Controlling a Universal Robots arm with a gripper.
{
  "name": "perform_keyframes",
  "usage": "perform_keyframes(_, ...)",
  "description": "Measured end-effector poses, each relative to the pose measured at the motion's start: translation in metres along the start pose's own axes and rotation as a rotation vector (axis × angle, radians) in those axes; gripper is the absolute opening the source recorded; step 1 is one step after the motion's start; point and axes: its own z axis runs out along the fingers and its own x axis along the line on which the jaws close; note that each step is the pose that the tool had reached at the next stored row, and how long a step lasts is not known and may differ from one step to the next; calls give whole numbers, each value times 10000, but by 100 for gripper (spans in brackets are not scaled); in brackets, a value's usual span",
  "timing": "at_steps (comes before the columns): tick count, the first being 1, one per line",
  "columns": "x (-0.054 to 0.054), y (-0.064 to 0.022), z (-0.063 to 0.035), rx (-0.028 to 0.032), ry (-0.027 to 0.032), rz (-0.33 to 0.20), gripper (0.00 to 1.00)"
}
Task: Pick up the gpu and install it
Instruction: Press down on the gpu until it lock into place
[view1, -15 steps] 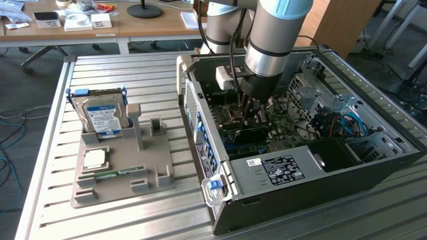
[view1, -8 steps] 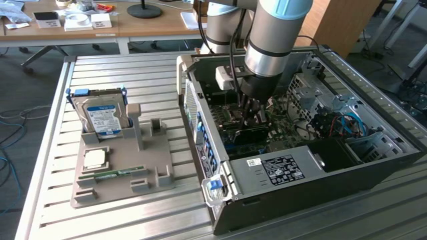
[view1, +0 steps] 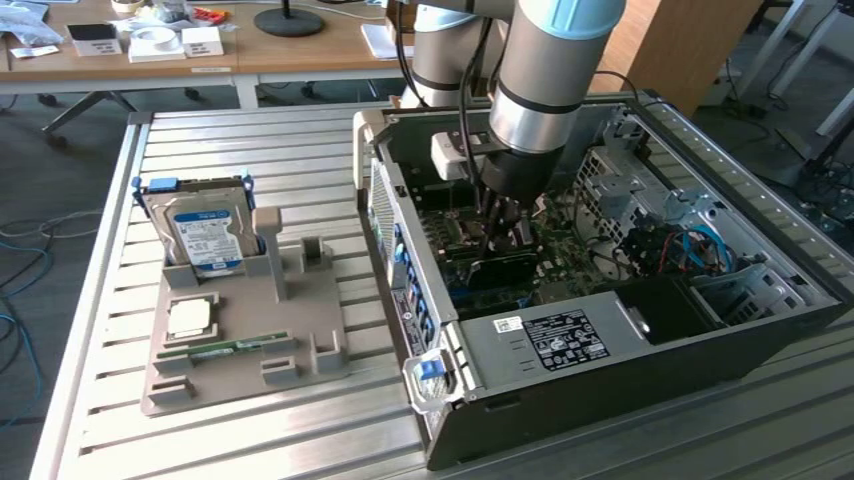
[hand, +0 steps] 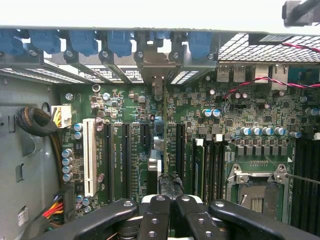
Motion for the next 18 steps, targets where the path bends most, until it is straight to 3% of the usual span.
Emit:
perform_keyframes(8,-2,1,-19,6,-19,1,11)
perform_keyframes(14,-6,-1,-186,1,-1,0,11)
perform_keyframes(16,-10,-3,-345,1,-1,0,11)
perform_keyframes(18,-13,-4,-422,5,-1,-1,11)
